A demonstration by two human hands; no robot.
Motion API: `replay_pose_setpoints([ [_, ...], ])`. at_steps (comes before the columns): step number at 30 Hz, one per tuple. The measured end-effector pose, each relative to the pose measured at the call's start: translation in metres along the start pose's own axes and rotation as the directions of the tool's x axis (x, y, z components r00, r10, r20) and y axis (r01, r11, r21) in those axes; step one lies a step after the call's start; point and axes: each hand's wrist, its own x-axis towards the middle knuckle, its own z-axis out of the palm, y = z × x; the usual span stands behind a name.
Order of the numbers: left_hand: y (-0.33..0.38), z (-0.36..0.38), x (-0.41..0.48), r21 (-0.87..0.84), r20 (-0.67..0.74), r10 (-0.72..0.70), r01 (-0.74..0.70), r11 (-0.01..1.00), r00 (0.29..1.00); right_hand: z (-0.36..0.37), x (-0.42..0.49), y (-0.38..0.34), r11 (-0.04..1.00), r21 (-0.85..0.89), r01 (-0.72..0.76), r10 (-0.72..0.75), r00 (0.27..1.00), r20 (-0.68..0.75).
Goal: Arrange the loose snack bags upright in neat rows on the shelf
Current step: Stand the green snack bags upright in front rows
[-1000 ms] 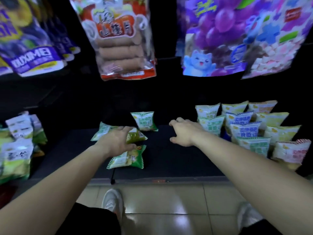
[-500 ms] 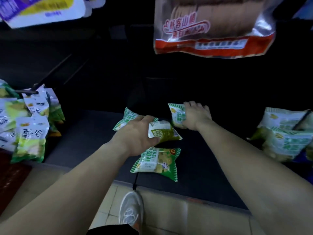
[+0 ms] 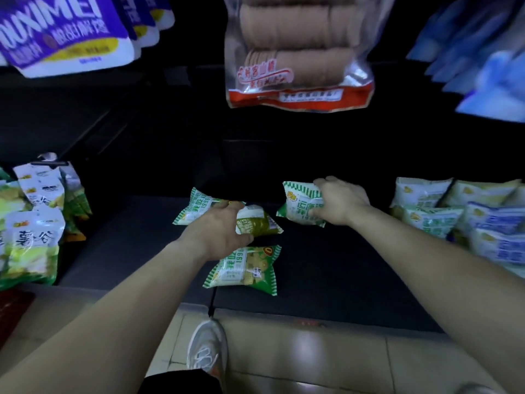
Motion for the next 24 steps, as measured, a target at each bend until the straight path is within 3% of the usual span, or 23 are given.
replay_pose_setpoints([
  [6,0.084,0.001,-0.012,-0.051,-0.069,0.219,-0.222,0.974,0.973,-0.062,-0.118,0.050,1.000,0.005,-0.012,0.012,0.999,0.030],
  [10,0.162,0.015,-0.022,-0.074,-0.101,0.434,-0.441,0.894,0.895,-0.065,-0.188,0.080,0.996,-0.048,-0.072,0.073,0.997,0.028],
  [14,0.229,0.046,-0.026,0.021,-0.039,0.570,-0.570,0.821,0.821,-0.047,-0.228,0.106,0.993,-0.016,-0.119,0.120,0.992,0.040],
  [17,0.260,0.067,-0.020,0.068,-0.008,0.570,-0.569,0.820,0.821,-0.038,-0.240,0.133,0.989,0.033,-0.145,0.142,0.987,0.075],
  [20,0.285,0.086,-0.006,-0.007,-0.014,0.519,-0.519,0.855,0.855,-0.034,-0.251,0.169,0.977,0.100,-0.188,0.185,0.982,0.035],
  [24,0.308,0.123,0.021,-0.072,-0.032,0.415,-0.416,0.906,0.909,-0.025,-0.264,0.228,0.926,0.120,-0.358,0.349,0.933,0.091],
])
